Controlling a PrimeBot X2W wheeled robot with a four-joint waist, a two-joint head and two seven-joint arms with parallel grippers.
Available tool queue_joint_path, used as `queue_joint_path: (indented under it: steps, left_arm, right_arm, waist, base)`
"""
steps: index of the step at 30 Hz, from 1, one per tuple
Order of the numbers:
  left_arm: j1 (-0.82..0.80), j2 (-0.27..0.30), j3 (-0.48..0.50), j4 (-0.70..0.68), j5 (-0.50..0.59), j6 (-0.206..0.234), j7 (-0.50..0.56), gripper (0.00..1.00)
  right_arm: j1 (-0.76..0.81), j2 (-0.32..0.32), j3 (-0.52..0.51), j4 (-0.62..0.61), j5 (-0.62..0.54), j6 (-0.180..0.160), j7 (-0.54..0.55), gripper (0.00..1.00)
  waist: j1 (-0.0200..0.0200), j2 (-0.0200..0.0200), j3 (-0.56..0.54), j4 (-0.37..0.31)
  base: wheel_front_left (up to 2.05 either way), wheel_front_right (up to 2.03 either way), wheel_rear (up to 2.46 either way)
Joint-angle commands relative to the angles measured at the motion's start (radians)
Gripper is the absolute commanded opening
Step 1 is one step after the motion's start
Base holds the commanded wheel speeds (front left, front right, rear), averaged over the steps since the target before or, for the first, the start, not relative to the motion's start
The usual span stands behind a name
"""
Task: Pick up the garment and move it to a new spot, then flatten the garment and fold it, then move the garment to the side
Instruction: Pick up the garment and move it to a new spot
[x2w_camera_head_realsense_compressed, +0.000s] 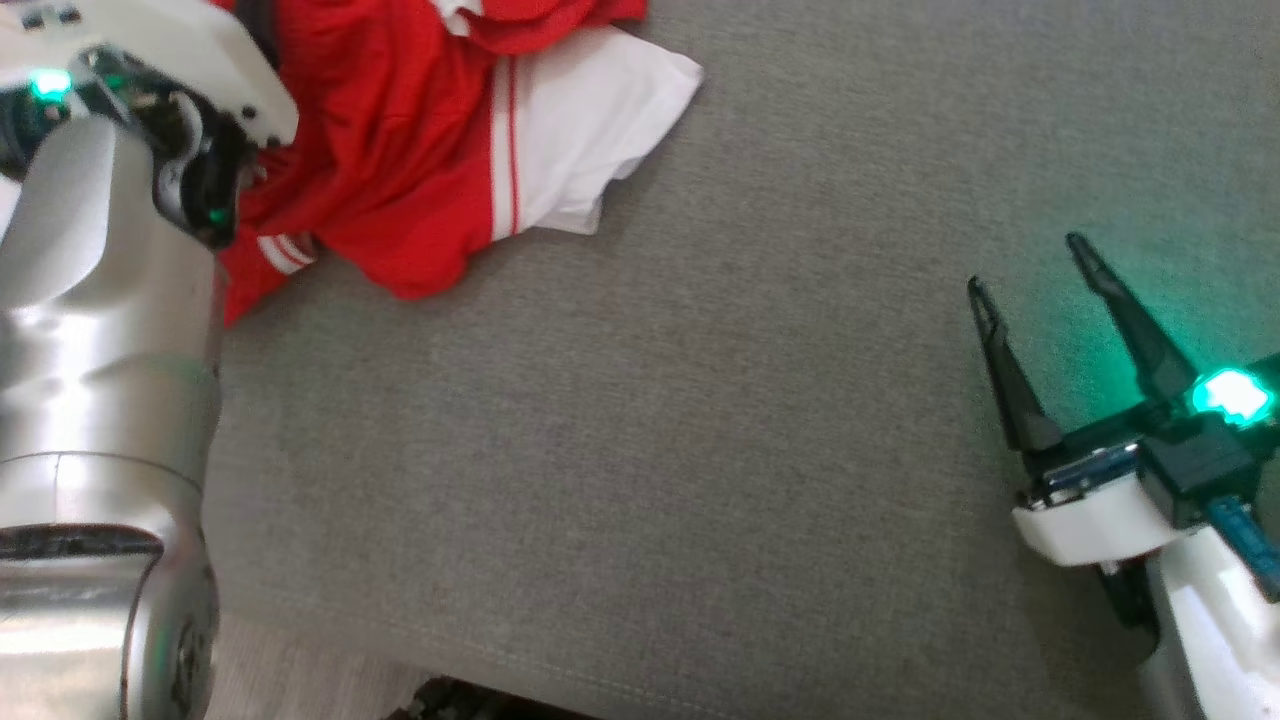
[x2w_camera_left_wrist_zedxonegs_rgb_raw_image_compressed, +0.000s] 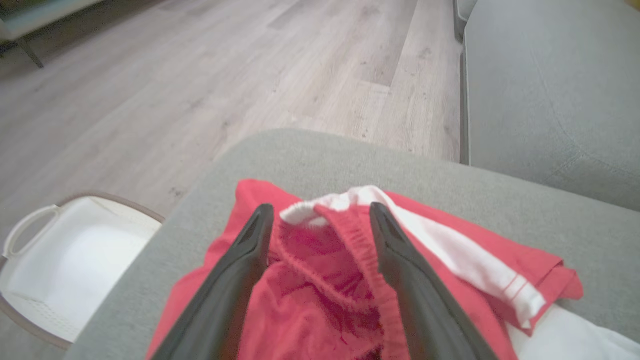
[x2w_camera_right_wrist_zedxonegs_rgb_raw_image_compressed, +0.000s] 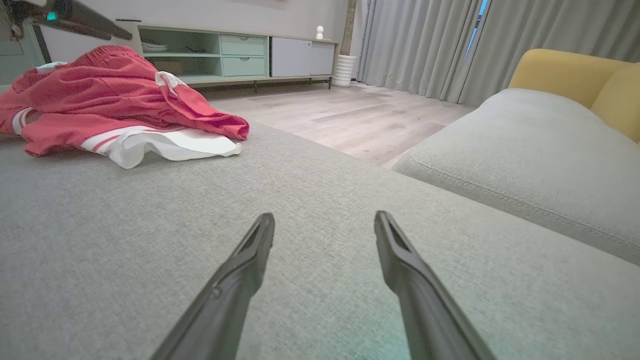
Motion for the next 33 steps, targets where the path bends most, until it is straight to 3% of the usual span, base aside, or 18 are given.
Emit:
queue_joint_path:
  steps: [1, 5, 6, 7, 12, 16, 22, 33]
  left_arm:
    - [-0.040, 0.064, 0.024, -0.006, -0.017, -0.001, -0.009, 1.00]
    - [-0.055, 0.053, 0.058, 0.086, -0.067, -0.002, -0.037, 1.00]
    - [-0.058, 0.051, 0.060, 0.100, -0.072, -0.003, -0.055, 0.43]
    - [-0.062, 0.053, 0.058, 0.109, -0.072, -0.003, -0.078, 0.00]
    - [-0.105, 0.078, 0.018, 0.108, -0.039, -0.006, -0.246, 0.00]
    - [-0.145, 0.095, -0.080, 0.085, 0.005, -0.006, -0.317, 0.00]
    - [-0.190, 0.107, -0.249, 0.018, -0.003, -0.007, -0.319, 0.00]
    - [-0.230, 0.135, -0.509, -0.158, -0.169, -0.007, -0.251, 0.00]
  right_arm:
    - [-0.020, -0.010, 0.013, -0.044, -0.008, -0.001, -0.009, 1.00]
    - [-0.028, -0.011, 0.007, -0.062, -0.011, -0.001, -0.009, 1.00]
    - [-0.030, -0.011, 0.007, -0.064, -0.013, -0.001, -0.009, 1.00]
    - [-0.032, -0.010, 0.007, -0.065, -0.014, -0.001, -0.009, 1.00]
    - [-0.040, 0.013, 0.013, -0.055, -0.016, -0.001, -0.009, 1.00]
    - [-0.044, 0.052, 0.025, -0.039, -0.005, -0.001, -0.009, 1.00]
    - [-0.034, 0.127, 0.041, -0.022, 0.016, -0.001, -0.009, 1.00]
    - [0.043, 0.191, 0.028, -0.030, 0.043, -0.001, -0.009, 1.00]
  waist:
    - [-0.0003, 0.0001, 0.024, -0.024]
    - [-0.0003, 0.0001, 0.039, -0.036]
    - [-0.0003, 0.0001, 0.041, -0.037]
    - [-0.0003, 0.0001, 0.042, -0.039]
    - [-0.0003, 0.0001, 0.012, -0.048]
    - [-0.0003, 0.0001, -0.062, -0.073]
    - [-0.0003, 0.0001, -0.211, -0.163]
    - [-0.0003, 0.0001, -0.398, -0.396]
  base:
    - [0.00, 0.00, 0.00]
    - [0.00, 0.00, 0.00]
    - [0.00, 0.00, 0.00]
    - [0.00, 0.00, 0.00]
    - [0.00, 0.00, 0.00]
    - [0.00, 0.00, 0.00]
    - [0.00, 0.00, 0.00]
    - [0.00, 0.00, 0.00]
